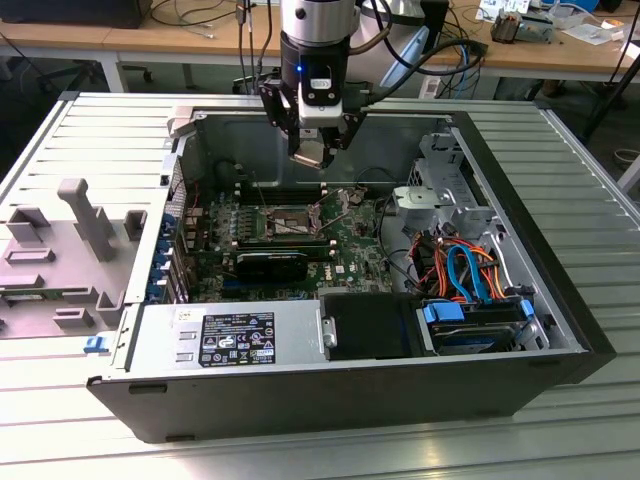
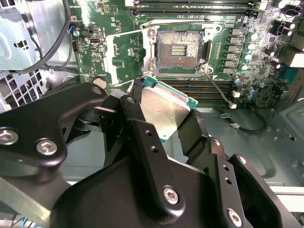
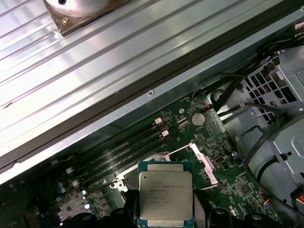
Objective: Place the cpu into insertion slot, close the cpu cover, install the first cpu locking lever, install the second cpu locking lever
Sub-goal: 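Place the cpu into insertion slot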
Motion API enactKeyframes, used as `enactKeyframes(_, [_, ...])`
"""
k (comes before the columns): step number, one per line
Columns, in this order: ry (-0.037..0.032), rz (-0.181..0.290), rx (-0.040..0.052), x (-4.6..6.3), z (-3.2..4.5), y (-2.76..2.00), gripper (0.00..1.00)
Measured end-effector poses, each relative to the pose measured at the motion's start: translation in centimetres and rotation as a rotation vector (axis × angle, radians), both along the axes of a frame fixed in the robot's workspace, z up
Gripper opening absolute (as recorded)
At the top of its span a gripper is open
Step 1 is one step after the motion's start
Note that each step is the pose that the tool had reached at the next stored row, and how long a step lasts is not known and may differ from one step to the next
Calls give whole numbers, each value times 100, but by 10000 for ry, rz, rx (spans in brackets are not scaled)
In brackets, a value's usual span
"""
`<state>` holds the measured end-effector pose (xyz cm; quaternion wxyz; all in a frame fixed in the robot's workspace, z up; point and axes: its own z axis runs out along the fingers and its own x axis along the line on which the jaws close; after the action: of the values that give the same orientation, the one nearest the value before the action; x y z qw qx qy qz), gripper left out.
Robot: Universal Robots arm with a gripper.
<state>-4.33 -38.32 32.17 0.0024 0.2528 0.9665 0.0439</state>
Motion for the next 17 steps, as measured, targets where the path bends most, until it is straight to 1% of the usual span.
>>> enactKeyframes(17, [0,-243,0,0,-5,0,55])
